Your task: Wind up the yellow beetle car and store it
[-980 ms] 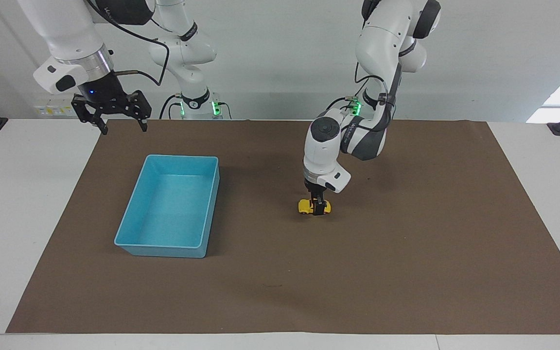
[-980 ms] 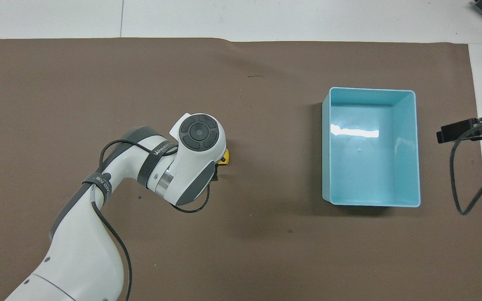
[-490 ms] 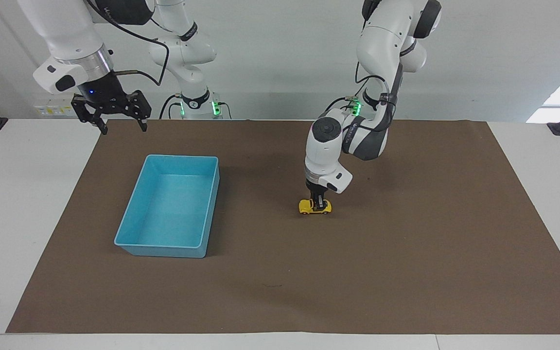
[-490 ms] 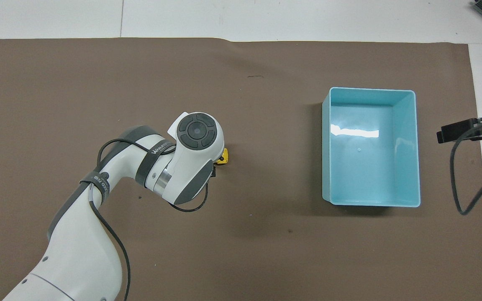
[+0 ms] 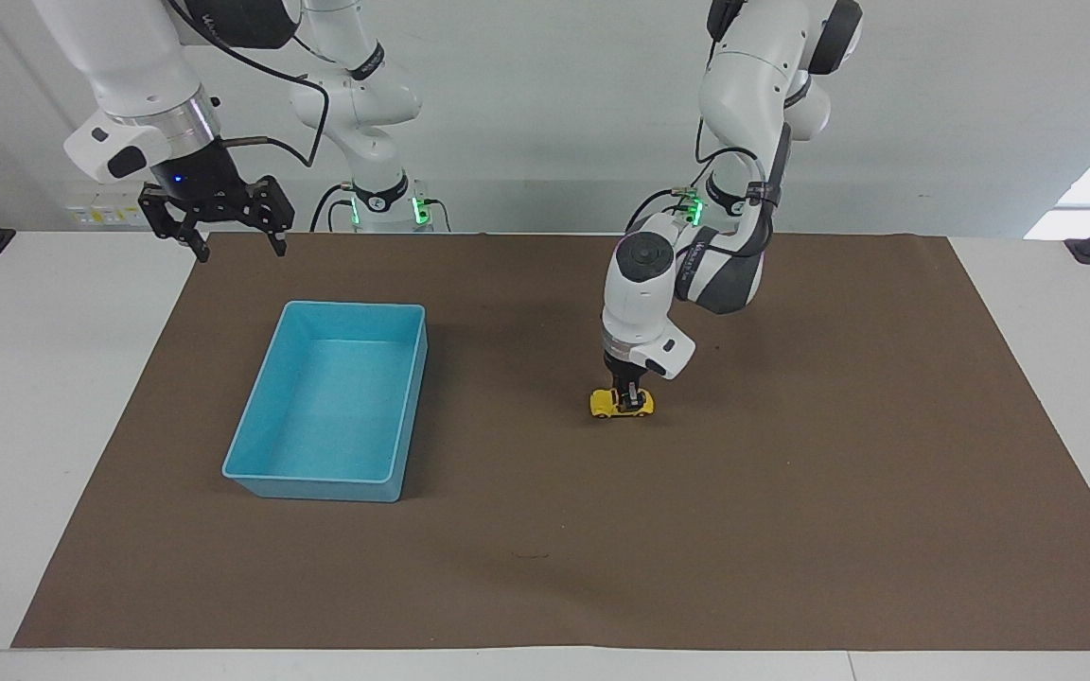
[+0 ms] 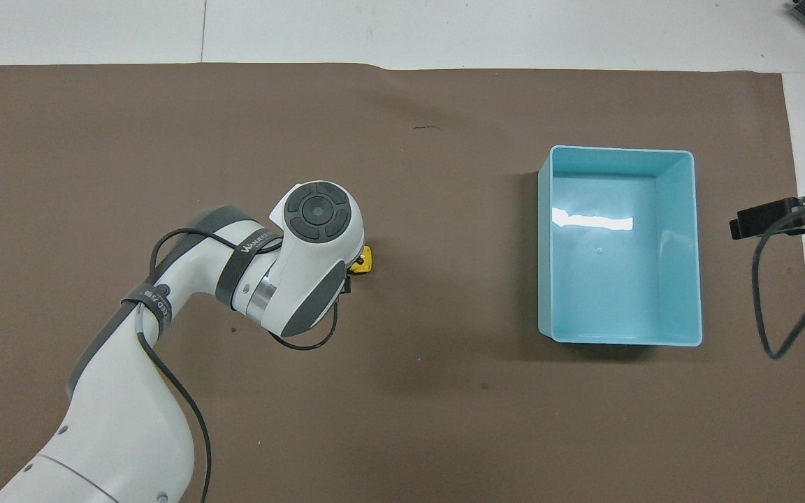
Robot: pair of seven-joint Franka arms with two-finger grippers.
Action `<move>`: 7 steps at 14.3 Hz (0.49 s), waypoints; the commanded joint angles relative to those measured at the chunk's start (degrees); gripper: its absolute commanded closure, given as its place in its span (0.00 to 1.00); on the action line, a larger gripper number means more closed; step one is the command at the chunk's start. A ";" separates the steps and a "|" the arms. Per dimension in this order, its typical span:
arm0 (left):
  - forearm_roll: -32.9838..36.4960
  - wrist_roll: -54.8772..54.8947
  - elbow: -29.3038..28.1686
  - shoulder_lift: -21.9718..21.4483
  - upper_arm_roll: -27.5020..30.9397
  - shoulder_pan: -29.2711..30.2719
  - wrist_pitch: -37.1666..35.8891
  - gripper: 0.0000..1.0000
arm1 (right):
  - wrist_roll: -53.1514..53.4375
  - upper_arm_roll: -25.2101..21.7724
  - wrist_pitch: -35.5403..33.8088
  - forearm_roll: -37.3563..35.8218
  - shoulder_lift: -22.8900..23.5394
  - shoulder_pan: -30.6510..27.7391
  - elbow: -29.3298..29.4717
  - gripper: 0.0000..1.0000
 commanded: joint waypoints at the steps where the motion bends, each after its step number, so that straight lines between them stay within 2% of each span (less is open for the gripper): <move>1: 1.11 1.08 -1.28 0.67 0.12 2.23 1.07 0.76 | 1.07 0.07 0.17 0.86 -0.68 -0.41 -0.42 0.00; 7: 1.20 5.47 -1.81 0.67 0.12 5.75 0.02 0.74 | 1.07 0.07 0.17 0.86 -0.68 -0.59 -0.42 0.00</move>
